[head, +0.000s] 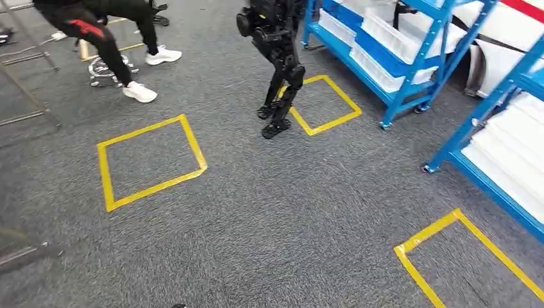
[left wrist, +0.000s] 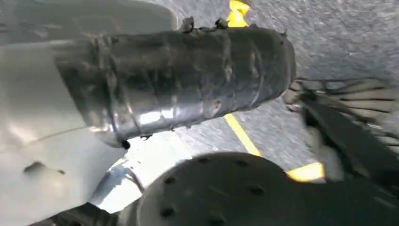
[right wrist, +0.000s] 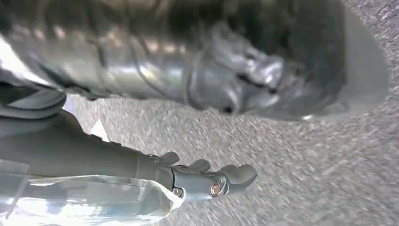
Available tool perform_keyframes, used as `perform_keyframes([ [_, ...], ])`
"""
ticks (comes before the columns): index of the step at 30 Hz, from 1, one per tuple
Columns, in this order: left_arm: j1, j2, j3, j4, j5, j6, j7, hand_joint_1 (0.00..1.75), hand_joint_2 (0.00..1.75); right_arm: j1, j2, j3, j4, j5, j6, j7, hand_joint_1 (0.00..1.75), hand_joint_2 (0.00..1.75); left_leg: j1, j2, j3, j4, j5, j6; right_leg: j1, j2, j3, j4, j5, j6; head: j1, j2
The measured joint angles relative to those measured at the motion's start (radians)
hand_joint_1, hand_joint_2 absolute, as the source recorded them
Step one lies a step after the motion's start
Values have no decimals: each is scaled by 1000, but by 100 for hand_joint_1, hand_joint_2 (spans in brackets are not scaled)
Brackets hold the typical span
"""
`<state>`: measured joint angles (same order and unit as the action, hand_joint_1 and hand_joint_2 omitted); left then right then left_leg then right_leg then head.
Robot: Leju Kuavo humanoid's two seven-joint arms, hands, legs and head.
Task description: Take the parts from the cabinet and place them on the table.
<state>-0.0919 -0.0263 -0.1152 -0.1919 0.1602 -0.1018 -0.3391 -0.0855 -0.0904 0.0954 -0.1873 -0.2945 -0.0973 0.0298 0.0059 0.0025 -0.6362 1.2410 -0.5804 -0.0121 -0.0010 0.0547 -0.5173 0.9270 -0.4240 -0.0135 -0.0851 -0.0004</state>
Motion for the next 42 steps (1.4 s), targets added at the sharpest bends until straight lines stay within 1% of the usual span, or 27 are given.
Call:
perform_keyframes([
  [2, -2, 0, 0, 0, 1, 0, 0, 0, 0, 1, 2, 0, 0, -2, 0, 0, 0, 0, 5, -25, 71, -172, 101, -3, -6, 30, 2, 9, -6, 9, 0, 0],
  [3, 0, 0, 0, 0, 2, 0, 1, 0, 0, 0, 2, 0, 0, -2, 0, 0, 0, 0, 13, -76, 102, -247, 127, -6, -7, 43, -2, 15, -10, 16, 0, 0],
  [4, -2, 0, 0, 1, 2, 0, 2, 0, 0, -3, 0, 0, 0, -3, 0, 0, 0, 0, 12, -90, 108, -259, 115, 2, -4, 58, -9, 31, -17, 25, 0, 0],
  [7, -6, 0, 0, 0, 2, -1, 2, 0, 0, 4, 0, 0, 0, -3, 0, 0, 0, 0, 4, -54, 108, -257, 114, 28, -11, 87, -15, 17, -12, 43, 0, 0],
  [8, -7, 0, 0, 0, 2, -2, -1, 0, 0, 7, -3, 0, 1, -3, 0, 1, 0, 0, 14, -36, 109, -264, 121, 38, -10, 88, -16, 24, -14, 47, 0, 0],
  [10, -9, -6, 0, 0, 2, -2, -1, 0, 0, 6, -3, 0, 1, -4, 0, 1, 0, 0, 10, -17, 109, -265, 120, 48, -7, -19, -57, 106, -65, 55, 10, 0],
  [12, -5, -13, 0, 0, 2, -2, 0, 0, 0, 0, -2, 0, 1, -6, 0, 1, 0, 0, 6, 10, 108, -265, 117, 54, -11, -50, -145, 279, -141, 62, 10, 0],
  [13, -3, -16, 0, 1, 2, -2, 0, 0, 0, 1, 0, 0, 1, -6, 0, 1, 0, 0, 4, 23, 108, -265, 115, 55, -11, -53, -180, 348, -162, 64, 9, 0],
  [14, -2, -16, 0, 1, 3, -1, 0, 0, 0, 2, 2, 0, 1, -6, 0, 1, 0, 0, 2, 36, 109, -265, 113, 56, -11, -54, -193, 367, -156, 63, 9, 0],
  [15, -3, -16, 0, 1, 3, -1, -1, 0, 0, 4, 2, 0, 2, -6, 0, 1, 0, 0, 0, 46, 112, -265, 111, 56, -11, -54, -178, 335, -128, 60, 9, 0],
  [17, -4, -16, 0, 0, 3, -2, -1, 0, 0, 5, -1, 0, 2, -6, 0, 1, 0, 0, -6, 67, 122, -265, 105, 55, -5, -70, -90, 161, -39, 42, 9, 0],
  [18, -4, -16, 0, 0, 3, -2, -1, 0, 0, 2, -2, 0, 2, -6, 0, 1, 0, 0, -7, 79, 128, -265, 101, 54, 6, -113, -41, 69, -7, 24, 9, 0],
  [19, -4, -16, 0, 0, 3, -2, -1, 0, 0, -3, -3, 0, 2, -6, 0, 1, 0, 0, -14, 89, 131, -264, 95, 47, 15, -147, -28, 36, -16, 14, 9, 0],
  [23, -12, -19, 0, 0, 3, -2, -1, 0, 0, 0, -8, 0, 2, -6, 0, 1, 0, 0, -12, 129, 146, -274, 87, 26, 16, -94, -28, 17, -6, 2, 9, 0],
  [25, -13, -19, 0, 0, 3, -2, -2, 0, 0, 5, -7, 0, 2, -6, 0, 2, 0, 0, -8, 50, 130, -220, 48, 16, 3, -75, -7, -5, 6, -3, 7, 0],
  [26, -10, -16, 0, 0, 3, -2, 0, 0, 0, 1, -7, 0, 2, -6, 0, 2, 0, 0, -5, 20, 91, -137, 4, 12, 1, -61, -7, -5, 8, -5, 2, 0],
  [28, -6, -10, 0, 0, 3, -2, 1, 0, 0, -2, -4, 0, 2, -6, 0, 2, 0, 0, -1, 5, 15, 9, -49, 7, 1, -35, -7, -3, 6, -6, 0, 0],
  [29, -4, -5, 0, 0, 3, -2, 1, 0, 0, -2, -2, 0, 2, -6, 0, 2, 0, 0, -1, 2, -9, 40, -45, 5, 1, -19, -6, -1, 5, -5, 0, 0],
  [30, -1, -2, 0, 0, 3, -2, 0, 0, 0, 0, 0, 0, 2, -6, 0, 2, 0, 0, -1, 1, -7, 15, -13, 4, 0, -1, -5, 1, 2, -3, 0, 0],
  [32, -2, 0, 0, 0, 3, -2, -1, 0, 0, 4, 2, 0, 2, -6, 0, 2, 0, 0, 1, -12, 54, -139, 87, 3, -4, 28, 1, 7, -4, 4, 0, 0],
  [33, -2, 0, 0, 0, 3, -2, 0, 0, 0, 2, 3, 0, 2, -6, 0, 2, 0, 0, 5, -44, 91, -225, 131, 1, -6, 41, 1, 13, -8, 9, 0, 0],
  [34, -1, 0, 0, 0, 3, -2, 0, 0, 0, 0, 2, 0, 2, -6, 0, 2, 0, 0, 13, -102, 106, -256, 118, 2, -5, 52, -4, 18, -11, 15, 0, 0],
  [38, -4, 1, 0, 0, 3, -3, -2, 0, 0, 5, 0, 0, 2, -6, 0, 2, 0, 0, 5, -51, 108, -265, 122, 30, -10, 98, -18, 20, -9, 40, 0, 0],
  [39, -5, 0, 0, 0, 3, -3, -2, 0, 0, 7, -1, 0, 2, -6, 0, 2, 0, 0, 10, -32, 109, -268, 126, 37, -9, 81, -18, 29, -15, 43, 0, 0],
  [40, -7, -3, 0, 0, 3, -2, -2, 0, 0, 7, -1, 0, 2, -6, 0, 2, 0, 0, 9, -25, 109, -269, 125, 42, -4, 17, -35, 65, -38, 48, 5, 0],
  [41, -7, -7, 0, 0, 3, -3, -1, 0, 0, 3, -2, 0, 2, -6, 0, 2, 0, 0, 6, -13, 108, -269, 124, 48, -7, -27, -76, 144, -80, 53, 10, 0],
  [42, -5, -10, 0, 0, 3, -2, 0, 0, 0, -1, -3, 0, 2, -6, 0, 2, 0, 0, 4, 0, 108, -269, 123, 50, -9, -44, -117, 223, -115, 56, 10, 0],
])
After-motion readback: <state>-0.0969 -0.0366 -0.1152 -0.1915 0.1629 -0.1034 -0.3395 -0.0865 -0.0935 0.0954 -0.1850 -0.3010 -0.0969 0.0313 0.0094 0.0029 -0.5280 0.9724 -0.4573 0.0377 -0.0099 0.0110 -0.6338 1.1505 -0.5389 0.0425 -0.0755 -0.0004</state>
